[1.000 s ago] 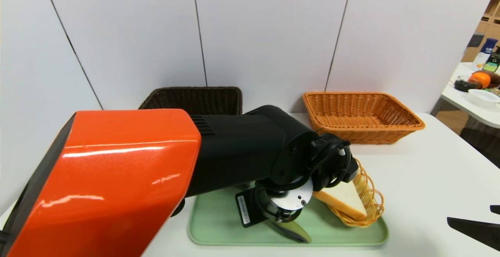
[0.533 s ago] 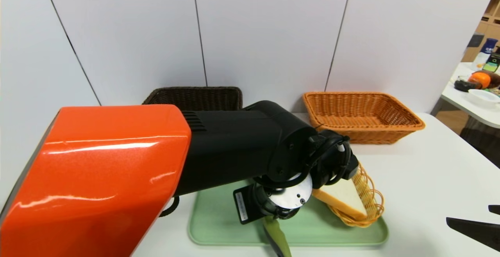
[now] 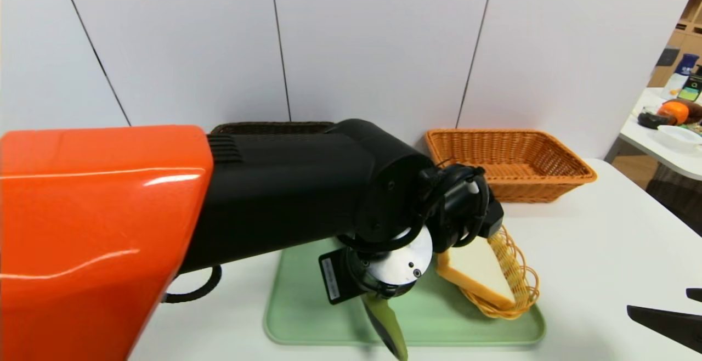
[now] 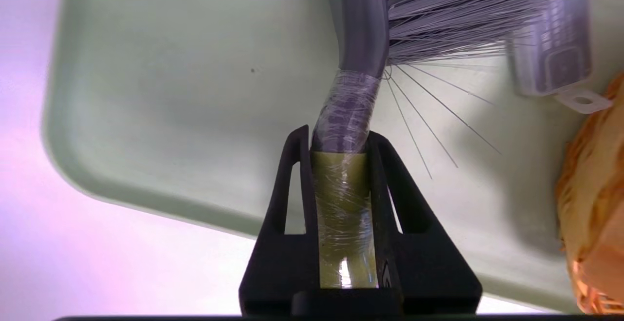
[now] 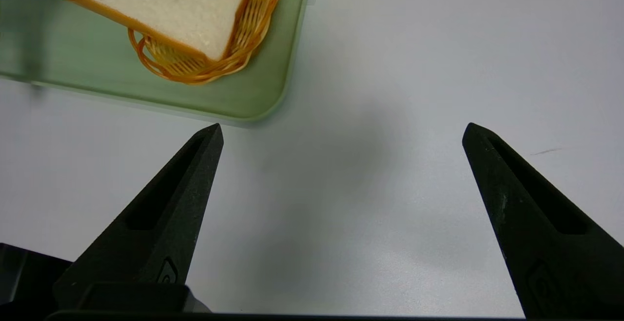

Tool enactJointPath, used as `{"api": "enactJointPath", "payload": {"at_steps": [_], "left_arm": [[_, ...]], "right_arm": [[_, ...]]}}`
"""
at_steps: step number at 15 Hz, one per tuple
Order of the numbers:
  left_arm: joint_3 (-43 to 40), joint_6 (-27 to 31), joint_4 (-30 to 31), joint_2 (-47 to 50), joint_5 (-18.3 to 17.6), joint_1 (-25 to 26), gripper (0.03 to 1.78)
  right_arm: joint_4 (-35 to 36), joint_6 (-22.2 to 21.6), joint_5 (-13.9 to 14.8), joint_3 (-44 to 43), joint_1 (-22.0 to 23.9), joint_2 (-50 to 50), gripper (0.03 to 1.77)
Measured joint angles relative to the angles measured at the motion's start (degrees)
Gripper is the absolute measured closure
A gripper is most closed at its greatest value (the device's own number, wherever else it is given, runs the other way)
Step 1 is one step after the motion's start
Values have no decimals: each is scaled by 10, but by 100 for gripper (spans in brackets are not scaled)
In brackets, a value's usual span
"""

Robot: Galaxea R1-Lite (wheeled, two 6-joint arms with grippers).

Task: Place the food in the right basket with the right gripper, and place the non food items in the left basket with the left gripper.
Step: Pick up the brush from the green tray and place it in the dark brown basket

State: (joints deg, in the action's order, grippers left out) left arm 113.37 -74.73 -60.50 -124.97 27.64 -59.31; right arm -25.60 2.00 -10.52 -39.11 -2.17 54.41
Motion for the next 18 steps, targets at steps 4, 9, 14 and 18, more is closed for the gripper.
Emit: {"api": "enactJointPath", "payload": {"at_steps": [4, 9, 14, 18], "left_arm": [[-5, 1, -19, 26, 3, 5, 148], [-6, 2, -35, 46, 4, 10, 148], [-6, 18, -73, 94, 5, 10, 148], [-13, 62, -109, 147, 5, 13, 148]], "right_arm": [[1, 1, 0, -2, 0, 1, 10], [1, 1, 0, -3, 0, 1, 10], [1, 0, -4, -1, 0, -1, 10], [2, -1, -4, -4, 0, -2, 10]]}}
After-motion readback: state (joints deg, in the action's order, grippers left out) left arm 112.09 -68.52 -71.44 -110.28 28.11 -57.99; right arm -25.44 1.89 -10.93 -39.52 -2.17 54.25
